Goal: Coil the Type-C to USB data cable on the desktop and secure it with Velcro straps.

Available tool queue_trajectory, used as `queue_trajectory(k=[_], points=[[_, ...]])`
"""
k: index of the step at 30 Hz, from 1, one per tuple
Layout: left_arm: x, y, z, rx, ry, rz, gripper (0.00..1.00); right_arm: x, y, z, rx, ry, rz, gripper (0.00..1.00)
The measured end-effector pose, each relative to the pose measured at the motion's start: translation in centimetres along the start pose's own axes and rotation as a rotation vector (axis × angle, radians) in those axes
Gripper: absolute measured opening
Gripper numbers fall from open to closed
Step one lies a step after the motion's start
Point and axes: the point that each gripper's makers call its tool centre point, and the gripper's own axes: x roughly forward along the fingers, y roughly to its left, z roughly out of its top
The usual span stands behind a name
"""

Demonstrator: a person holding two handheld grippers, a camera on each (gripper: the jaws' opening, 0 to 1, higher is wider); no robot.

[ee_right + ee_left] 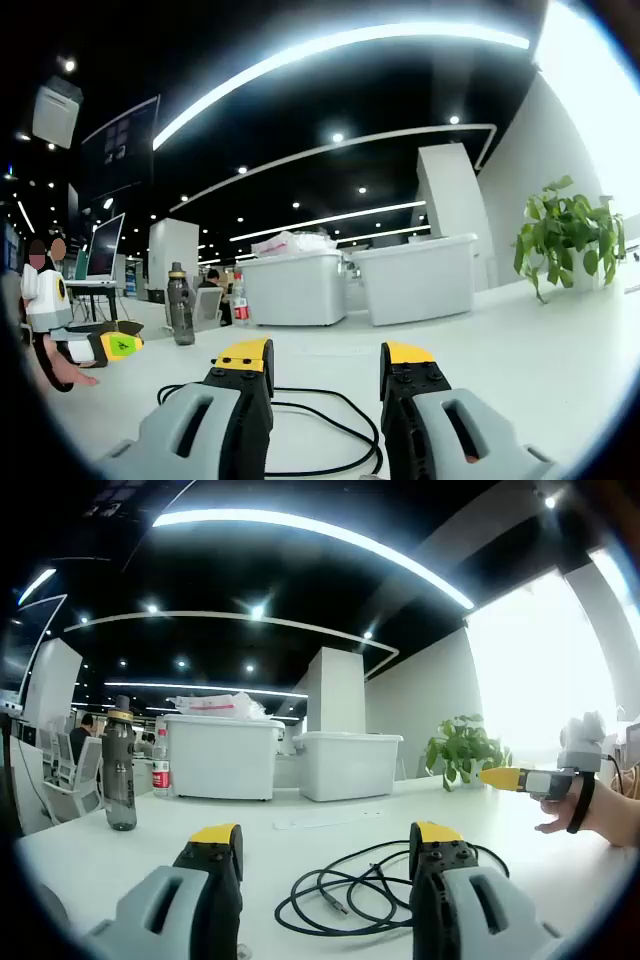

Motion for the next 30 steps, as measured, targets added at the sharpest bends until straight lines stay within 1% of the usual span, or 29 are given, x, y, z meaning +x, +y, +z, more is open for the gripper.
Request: queue_trajectory(k=[3, 5, 7, 8, 10, 13, 15, 16, 17, 19, 20, 22, 23, 24, 25, 28, 30], points=[[0.0, -0.1, 0.1, 0.013, 0.0, -0.003, 0.66, 0.0, 0.0, 0.0, 0.01, 0.001, 0.005, 0.41], [-0.1, -0.1, 0.2, -0.026, -0.009, -0.013, 0.66, 0.0, 0.0, 0.0, 0.013, 0.003, 0.005, 0.41], [-0.1, -0.1, 0.2, -0.038, -0.01, -0.015, 0.65, 0.0, 0.0, 0.0, 0.012, 0.004, 0.008, 0.41], [-0.2, -0.1, 0.2, -0.03, -0.009, -0.012, 0.65, 0.0, 0.1, 0.0, 0.011, 0.005, 0.01, 0.41], [-0.3, 0.0, 0.3, 0.04, -0.006, 0.008, 0.65, 0.0, 0.2, -0.1, 0.01, 0.009, 0.019, 0.41], [-0.3, -0.2, 0.4, 0.053, -0.007, 0.005, 0.66, 0.0, -0.2, 0.1, 0.014, 0.012, 0.023, 0.41], [-0.3, -0.1, 0.5, 0.037, -0.006, 0.005, 0.67, 0.0, -0.7, 0.2, 0.03, 0.013, 0.016, 0.41], [-0.3, 0.0, 0.5, 0.032, 0.003, 0.003, 0.67, -0.1, -1.0, 0.1, 0.04, 0.016, 0.01, 0.41], [-0.4, 0.0, 0.5, 0.026, 0.01, -0.001, 0.67, -0.1, -1.3, 0.0, 0.064, 0.019, 0.001, 0.41], [-0.4, -0.1, 0.7, -0.003, 0.006, -0.008, 0.67, -0.1, -1.6, 0.0, 0.086, 0.023, 0.001, 0.41], [-0.4, -0.2, 1.0, -0.013, 0.001, -0.018, 0.66, -0.1, -1.6, -0.1, 0.094, 0.027, 0.003, 0.41], [-0.3, -0.9, 1.1, 0.0, 0.012, -0.051, 0.63, -0.2, -1.4, -0.4, 0.087, 0.046, 0.018, 0.41], [-0.1, -1.1, 1.1, 0.002, 0.017, -0.056, 0.62, -0.3, -1.4, -0.8, 0.055, 0.074, 0.027, 0.41], [0.1, -1.4, 1.1, 0.002, 0.022, -0.067, 0.62, -0.4, -1.7, -1.0, 0.022, 0.092, 0.019, 0.41], [0.2, -1.7, 1.0, 0.002, 0.031, -0.086, 0.62, -0.4, -1.9, -1.1, 0.003, 0.098, 0.016, 0.41], [0.6, -2.2, 1.0, 0.016, 0.064, -0.122, 0.64, -0.4, -2.0, -0.8, 0.02, 0.09, 0.025, 0.42], [1.0, -2.1, 1.5, 0.032, 0.071, -0.128, 0.65, -0.4, -1.9, -0.9, 0.071, 0.092, 0.038, 0.42]])
